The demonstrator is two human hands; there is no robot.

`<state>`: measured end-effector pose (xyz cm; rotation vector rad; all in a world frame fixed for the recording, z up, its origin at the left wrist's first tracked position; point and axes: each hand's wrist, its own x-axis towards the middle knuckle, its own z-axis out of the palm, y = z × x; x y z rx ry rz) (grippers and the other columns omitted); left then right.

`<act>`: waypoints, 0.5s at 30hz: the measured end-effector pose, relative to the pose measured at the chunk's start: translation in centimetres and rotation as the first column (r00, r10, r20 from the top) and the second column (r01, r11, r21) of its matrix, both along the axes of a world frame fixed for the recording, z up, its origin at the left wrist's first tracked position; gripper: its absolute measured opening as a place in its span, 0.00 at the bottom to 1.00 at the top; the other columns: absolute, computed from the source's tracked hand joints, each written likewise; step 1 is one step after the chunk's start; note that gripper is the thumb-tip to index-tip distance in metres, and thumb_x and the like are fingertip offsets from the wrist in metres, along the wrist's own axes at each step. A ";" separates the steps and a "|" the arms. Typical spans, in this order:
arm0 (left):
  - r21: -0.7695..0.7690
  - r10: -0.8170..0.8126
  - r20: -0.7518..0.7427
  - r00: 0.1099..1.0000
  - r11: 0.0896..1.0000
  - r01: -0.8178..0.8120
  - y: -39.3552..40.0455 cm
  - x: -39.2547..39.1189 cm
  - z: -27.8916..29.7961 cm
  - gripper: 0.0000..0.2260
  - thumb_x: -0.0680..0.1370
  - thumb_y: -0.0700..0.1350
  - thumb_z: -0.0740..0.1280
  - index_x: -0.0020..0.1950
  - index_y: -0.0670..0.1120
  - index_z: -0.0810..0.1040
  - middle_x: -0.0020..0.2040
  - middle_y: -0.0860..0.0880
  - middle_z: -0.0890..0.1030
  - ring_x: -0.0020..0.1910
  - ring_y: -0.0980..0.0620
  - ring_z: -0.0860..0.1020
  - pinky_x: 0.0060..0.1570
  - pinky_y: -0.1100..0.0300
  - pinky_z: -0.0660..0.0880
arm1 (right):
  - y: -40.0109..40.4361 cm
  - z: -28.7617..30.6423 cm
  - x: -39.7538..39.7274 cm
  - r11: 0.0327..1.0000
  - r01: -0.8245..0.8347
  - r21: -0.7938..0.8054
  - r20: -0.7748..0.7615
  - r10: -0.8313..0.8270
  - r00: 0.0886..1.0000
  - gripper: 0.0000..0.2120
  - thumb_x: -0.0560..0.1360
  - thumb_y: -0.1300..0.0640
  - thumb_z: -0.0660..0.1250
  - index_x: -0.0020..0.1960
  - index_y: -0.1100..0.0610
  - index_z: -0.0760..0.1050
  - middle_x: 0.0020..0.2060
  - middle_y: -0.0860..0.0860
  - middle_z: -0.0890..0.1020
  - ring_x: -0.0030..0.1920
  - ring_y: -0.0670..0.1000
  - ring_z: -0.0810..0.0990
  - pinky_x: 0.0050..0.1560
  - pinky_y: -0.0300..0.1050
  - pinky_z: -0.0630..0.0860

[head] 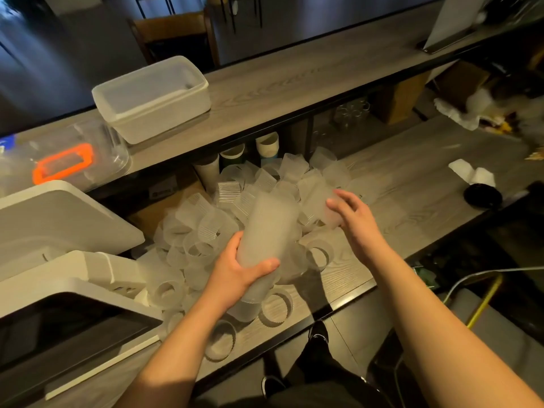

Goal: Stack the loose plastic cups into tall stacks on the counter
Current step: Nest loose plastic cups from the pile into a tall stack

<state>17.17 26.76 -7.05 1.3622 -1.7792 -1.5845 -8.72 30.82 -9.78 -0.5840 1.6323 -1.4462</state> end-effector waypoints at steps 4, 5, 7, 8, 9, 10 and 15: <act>-0.087 -0.077 0.096 0.992 0.993 0.086 0.5 0.4 0.5 0.38 0.56 0.67 0.76 0.63 0.58 0.70 0.55 0.58 0.77 0.51 0.58 0.78 0.43 0.60 0.77 | -0.2 4.7 1.4 0.991 -0.099 -0.086 -0.016 0.098 0.995 0.35 0.63 0.38 0.74 0.66 0.50 0.76 0.60 0.50 0.82 0.62 0.51 0.80 0.65 0.53 0.75; -0.104 -0.094 0.110 0.990 0.989 0.105 0.7 0.5 0.5 0.38 0.56 0.67 0.76 0.63 0.58 0.70 0.54 0.59 0.77 0.51 0.59 0.78 0.42 0.63 0.75 | -0.1 5.5 1.9 0.985 -0.152 -0.075 -0.067 0.148 0.987 0.33 0.63 0.37 0.74 0.65 0.47 0.76 0.62 0.48 0.81 0.63 0.50 0.78 0.63 0.50 0.75; -0.127 -0.113 0.120 0.986 0.984 0.128 0.9 0.7 0.6 0.37 0.56 0.67 0.76 0.62 0.59 0.71 0.54 0.60 0.76 0.51 0.60 0.77 0.42 0.65 0.74 | 0.2 6.5 3.0 0.971 -0.234 -0.040 -0.175 0.224 0.959 0.30 0.66 0.39 0.73 0.66 0.45 0.75 0.63 0.45 0.78 0.65 0.45 0.75 0.59 0.42 0.72; -0.135 -0.123 0.127 0.984 0.981 0.140 1.0 0.9 0.6 0.37 0.56 0.68 0.76 0.62 0.59 0.70 0.54 0.61 0.76 0.51 0.61 0.77 0.43 0.64 0.74 | 0.4 6.7 3.4 0.967 -0.252 -0.025 -0.219 0.240 0.946 0.29 0.68 0.40 0.73 0.67 0.45 0.75 0.63 0.43 0.77 0.65 0.44 0.74 0.58 0.41 0.71; -0.138 -0.131 0.137 0.982 0.979 0.150 1.1 1.1 0.6 0.37 0.56 0.68 0.76 0.61 0.60 0.70 0.54 0.61 0.76 0.51 0.61 0.77 0.43 0.63 0.74 | 0.5 6.8 3.7 0.966 -0.259 -0.012 -0.255 0.248 0.935 0.28 0.70 0.42 0.73 0.68 0.46 0.74 0.63 0.42 0.76 0.65 0.43 0.73 0.58 0.40 0.71; -0.139 -0.138 0.144 0.980 0.978 0.158 1.1 1.3 0.6 0.36 0.57 0.67 0.76 0.62 0.61 0.69 0.55 0.61 0.75 0.52 0.61 0.76 0.44 0.63 0.74 | 0.7 6.9 4.0 0.964 -0.266 -0.001 -0.276 0.255 0.927 0.27 0.72 0.43 0.73 0.69 0.46 0.73 0.63 0.42 0.75 0.65 0.44 0.72 0.58 0.41 0.71; -0.147 -0.133 0.145 0.981 0.977 0.154 1.1 1.8 0.8 0.37 0.57 0.68 0.75 0.62 0.61 0.68 0.55 0.62 0.75 0.52 0.62 0.76 0.45 0.61 0.76 | 1.5 6.3 6.1 0.952 -0.304 0.039 -0.297 0.302 0.906 0.32 0.70 0.34 0.68 0.70 0.46 0.72 0.66 0.43 0.74 0.67 0.42 0.72 0.66 0.44 0.70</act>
